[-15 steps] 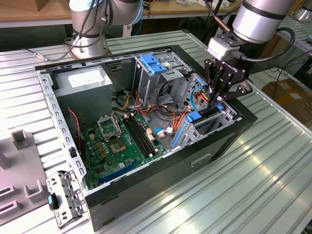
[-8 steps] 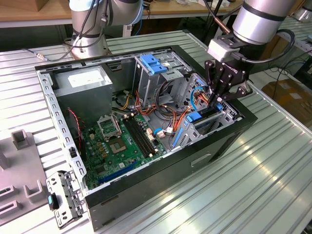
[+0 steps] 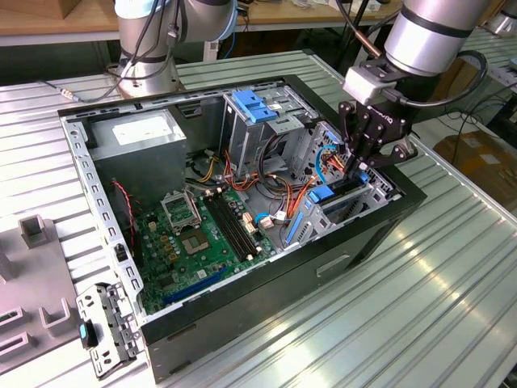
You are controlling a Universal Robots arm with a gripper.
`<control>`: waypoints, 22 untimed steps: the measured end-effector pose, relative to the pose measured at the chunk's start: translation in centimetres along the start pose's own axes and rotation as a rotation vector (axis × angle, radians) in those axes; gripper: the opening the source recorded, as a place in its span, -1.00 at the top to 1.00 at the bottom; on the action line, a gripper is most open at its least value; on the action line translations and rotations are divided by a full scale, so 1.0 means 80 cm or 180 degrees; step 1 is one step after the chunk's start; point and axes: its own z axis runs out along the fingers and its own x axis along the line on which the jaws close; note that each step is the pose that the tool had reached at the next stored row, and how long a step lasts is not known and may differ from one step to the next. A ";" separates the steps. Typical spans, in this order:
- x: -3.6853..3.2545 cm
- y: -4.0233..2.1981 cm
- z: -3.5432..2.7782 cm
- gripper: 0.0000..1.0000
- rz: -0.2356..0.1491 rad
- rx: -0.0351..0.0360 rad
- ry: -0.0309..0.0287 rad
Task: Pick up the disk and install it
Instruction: 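Insert the first disk wire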
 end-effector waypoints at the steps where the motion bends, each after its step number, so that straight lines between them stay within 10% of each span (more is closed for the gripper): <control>1: 0.0000 0.0000 0.0002 0.67 0.0000 0.0000 0.0000; 22: -0.0004 -0.0001 0.0094 0.65 0.0000 0.0000 -0.0002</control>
